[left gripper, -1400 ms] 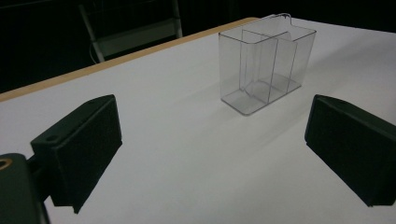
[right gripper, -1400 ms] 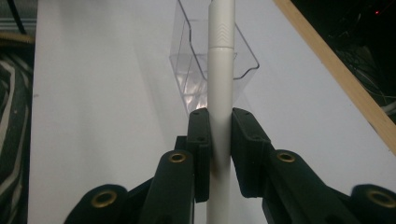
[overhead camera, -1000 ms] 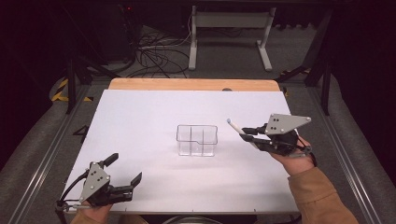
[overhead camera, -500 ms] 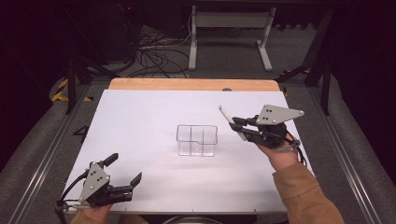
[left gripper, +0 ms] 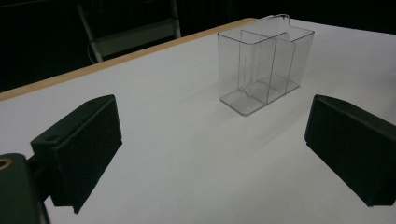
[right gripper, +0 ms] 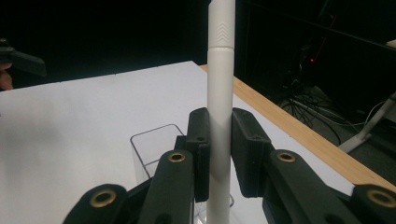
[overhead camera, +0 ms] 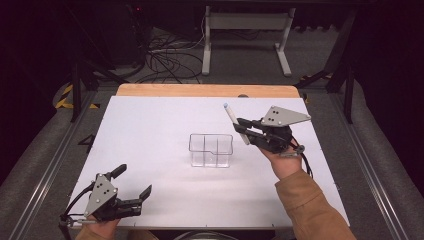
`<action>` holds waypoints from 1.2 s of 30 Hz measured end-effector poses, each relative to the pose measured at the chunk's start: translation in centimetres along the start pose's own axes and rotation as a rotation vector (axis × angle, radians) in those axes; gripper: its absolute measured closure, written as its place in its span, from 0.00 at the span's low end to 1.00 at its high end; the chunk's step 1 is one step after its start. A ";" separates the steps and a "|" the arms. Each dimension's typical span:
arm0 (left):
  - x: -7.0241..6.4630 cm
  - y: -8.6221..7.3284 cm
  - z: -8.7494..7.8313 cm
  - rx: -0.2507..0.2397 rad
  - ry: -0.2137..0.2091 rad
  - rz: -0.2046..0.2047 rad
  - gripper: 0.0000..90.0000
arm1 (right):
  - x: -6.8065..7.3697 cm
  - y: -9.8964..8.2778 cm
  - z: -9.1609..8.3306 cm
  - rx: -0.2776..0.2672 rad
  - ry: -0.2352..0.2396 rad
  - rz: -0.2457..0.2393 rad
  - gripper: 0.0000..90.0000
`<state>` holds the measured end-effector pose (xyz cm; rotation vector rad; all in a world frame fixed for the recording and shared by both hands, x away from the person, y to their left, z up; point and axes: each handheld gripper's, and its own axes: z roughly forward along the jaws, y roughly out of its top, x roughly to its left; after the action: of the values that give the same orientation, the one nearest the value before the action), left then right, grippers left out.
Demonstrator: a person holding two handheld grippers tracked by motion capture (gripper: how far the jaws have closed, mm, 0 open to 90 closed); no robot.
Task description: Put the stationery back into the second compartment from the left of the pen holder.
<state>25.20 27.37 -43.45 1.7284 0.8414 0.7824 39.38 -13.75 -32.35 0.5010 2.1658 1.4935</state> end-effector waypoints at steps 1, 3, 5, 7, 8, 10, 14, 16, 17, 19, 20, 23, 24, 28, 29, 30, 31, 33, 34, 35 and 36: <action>0.0 0.0 0.0 0.000 0.000 0.001 0.05 | 0.1 0.0 0.2 -0.002 -0.006 0.004 0.87; 0.0 0.0 0.0 0.000 0.000 0.001 0.05 | 0.2 0.1 0.7 -0.002 -0.015 0.009 0.87; 0.0 0.0 0.0 -0.001 -0.002 0.000 0.05 | 0.3 0.0 1.1 -0.004 -0.020 0.024 0.87; 0.0 0.0 0.0 0.001 0.000 0.003 0.05 | 0.4 0.0 1.6 -0.009 -0.022 0.041 0.87; 0.0 0.0 0.0 0.001 -0.001 0.003 0.05 | 0.4 0.0 1.8 -0.013 -0.026 0.047 0.87; 0.0 0.0 0.0 0.001 -0.001 0.003 0.05 | 0.6 -0.1 2.3 -0.017 -0.031 0.052 0.87; 0.0 0.0 0.0 0.001 -0.001 0.003 0.05 | 0.9 -0.3 3.4 -0.018 -0.034 0.044 0.87; 0.0 0.0 0.0 0.001 -0.002 0.002 0.05 | 1.1 -0.3 3.8 -0.025 -0.036 0.038 0.87; 0.0 0.0 0.0 0.001 -0.002 0.002 0.05 | 1.2 -0.3 4.0 -0.032 -0.036 0.037 0.87; 0.0 0.0 0.0 0.001 -0.003 0.001 0.05 | 1.3 -0.4 4.4 -0.041 -0.034 0.045 0.87; 0.0 0.0 0.0 0.002 -0.002 0.003 0.05 | 1.4 -0.5 4.6 -0.042 -0.031 0.048 0.87; 0.0 0.0 0.0 0.000 -0.003 0.003 0.05 | 1.6 -0.7 5.4 -0.046 -0.026 0.055 0.87; 0.0 0.0 0.0 0.000 -0.003 0.002 0.05 | 1.6 -0.7 5.6 -0.047 -0.025 0.055 0.87; 0.0 0.0 0.0 0.001 -0.005 0.001 0.05 | 1.9 -0.8 6.2 -0.051 -0.017 0.057 0.87; 0.0 0.0 0.0 0.001 -0.005 0.001 0.05 | 1.9 -0.8 6.4 -0.052 -0.013 0.062 0.87; 0.0 0.0 0.0 0.001 -0.005 0.001 0.05 | 2.0 -0.8 6.6 -0.051 -0.008 0.063 0.87; 0.0 0.0 0.0 0.002 -0.006 0.000 0.05 | 2.1 -0.9 6.7 -0.051 -0.006 0.059 0.87; 0.0 0.0 0.0 0.002 -0.006 0.000 0.05 | 2.3 -0.9 7.0 -0.053 -0.001 0.059 0.87; 0.0 0.0 0.0 0.001 -0.006 0.000 0.05 | 2.4 -0.9 7.2 -0.054 0.002 0.061 0.87; 0.0 0.0 0.0 0.002 -0.006 0.000 0.05 | 2.4 -0.9 7.3 -0.058 0.005 0.060 0.87; 0.0 0.0 0.0 0.003 -0.006 0.000 0.05 | 2.5 -1.0 7.5 -0.060 0.011 0.064 0.87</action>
<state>25.20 27.34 -43.50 1.7323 0.8385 0.7762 41.49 -6.95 -35.95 0.5476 2.1246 1.5946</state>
